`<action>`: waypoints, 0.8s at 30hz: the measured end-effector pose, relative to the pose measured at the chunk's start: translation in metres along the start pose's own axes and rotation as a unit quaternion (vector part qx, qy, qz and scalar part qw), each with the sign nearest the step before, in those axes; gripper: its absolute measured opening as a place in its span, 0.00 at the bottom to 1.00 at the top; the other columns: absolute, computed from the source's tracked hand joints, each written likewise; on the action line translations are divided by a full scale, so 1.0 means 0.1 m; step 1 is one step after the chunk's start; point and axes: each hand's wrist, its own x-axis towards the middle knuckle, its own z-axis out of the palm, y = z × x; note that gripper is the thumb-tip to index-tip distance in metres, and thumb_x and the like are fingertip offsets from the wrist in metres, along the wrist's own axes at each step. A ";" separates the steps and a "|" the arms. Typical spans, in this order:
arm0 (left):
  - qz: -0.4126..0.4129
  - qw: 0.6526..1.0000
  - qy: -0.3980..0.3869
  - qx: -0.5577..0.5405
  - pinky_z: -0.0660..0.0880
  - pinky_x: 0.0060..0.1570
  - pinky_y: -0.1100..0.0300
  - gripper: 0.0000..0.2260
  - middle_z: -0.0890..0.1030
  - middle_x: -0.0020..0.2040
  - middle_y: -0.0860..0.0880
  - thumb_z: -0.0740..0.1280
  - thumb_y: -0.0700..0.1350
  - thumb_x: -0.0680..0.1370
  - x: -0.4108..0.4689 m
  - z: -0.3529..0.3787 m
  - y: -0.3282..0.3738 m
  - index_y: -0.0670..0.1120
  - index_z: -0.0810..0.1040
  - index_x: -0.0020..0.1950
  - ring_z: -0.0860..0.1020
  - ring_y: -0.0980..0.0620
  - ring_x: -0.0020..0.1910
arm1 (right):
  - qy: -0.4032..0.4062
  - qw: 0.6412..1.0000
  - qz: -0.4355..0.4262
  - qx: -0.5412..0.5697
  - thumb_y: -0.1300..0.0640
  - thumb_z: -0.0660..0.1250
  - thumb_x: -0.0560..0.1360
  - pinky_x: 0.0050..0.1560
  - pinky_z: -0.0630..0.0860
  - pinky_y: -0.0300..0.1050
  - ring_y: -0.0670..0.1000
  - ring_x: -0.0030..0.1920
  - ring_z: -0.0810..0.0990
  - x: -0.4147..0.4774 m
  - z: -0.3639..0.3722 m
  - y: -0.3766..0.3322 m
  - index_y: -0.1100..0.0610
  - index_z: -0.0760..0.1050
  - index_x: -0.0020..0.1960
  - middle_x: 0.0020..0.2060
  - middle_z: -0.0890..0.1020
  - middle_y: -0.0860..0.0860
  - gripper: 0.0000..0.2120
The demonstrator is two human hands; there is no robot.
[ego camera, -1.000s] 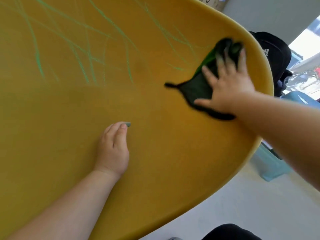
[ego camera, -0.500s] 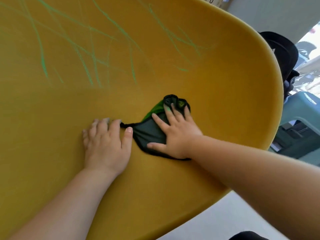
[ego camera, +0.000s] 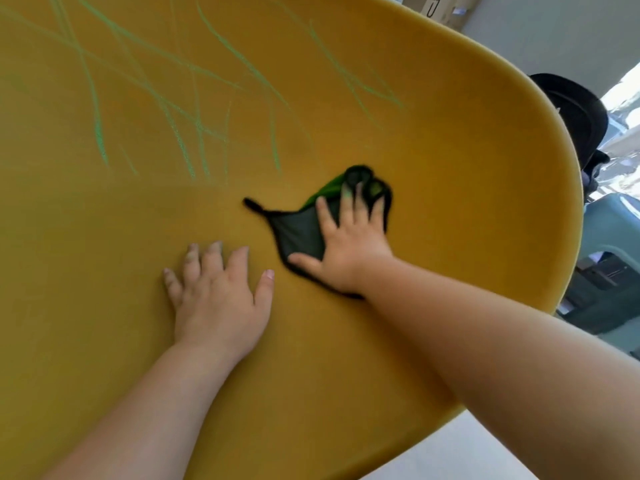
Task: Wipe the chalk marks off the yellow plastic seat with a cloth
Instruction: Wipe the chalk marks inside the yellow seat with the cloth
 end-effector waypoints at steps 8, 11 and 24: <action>-0.006 1.000 -0.021 -0.004 0.48 0.73 0.34 0.32 0.58 0.79 0.46 0.48 0.66 0.77 0.00 -0.01 -0.01 0.52 0.60 0.77 0.50 0.42 0.78 | 0.115 0.954 0.032 -0.273 0.16 0.33 0.66 0.76 0.34 0.73 0.64 0.83 0.45 0.20 -0.67 1.36 0.48 0.38 0.84 0.82 0.46 0.64 0.56; 0.006 1.000 -0.016 0.003 0.48 0.73 0.33 0.33 0.57 0.79 0.46 0.46 0.67 0.76 0.01 -0.02 0.03 0.52 0.60 0.77 0.49 0.42 0.78 | 0.136 0.937 0.118 -0.301 0.16 0.33 0.66 0.76 0.36 0.74 0.66 0.82 0.43 0.42 -0.95 1.53 0.51 0.36 0.84 0.82 0.45 0.64 0.58; -0.022 0.999 -0.009 -0.021 0.48 0.73 0.34 0.33 0.58 0.79 0.46 0.46 0.68 0.76 0.03 -0.05 -0.05 0.53 0.62 0.76 0.50 0.41 0.78 | 0.006 0.988 -0.126 -0.091 0.15 0.39 0.66 0.77 0.35 0.70 0.64 0.82 0.38 -0.02 -0.08 0.38 0.45 0.33 0.83 0.82 0.38 0.62 0.55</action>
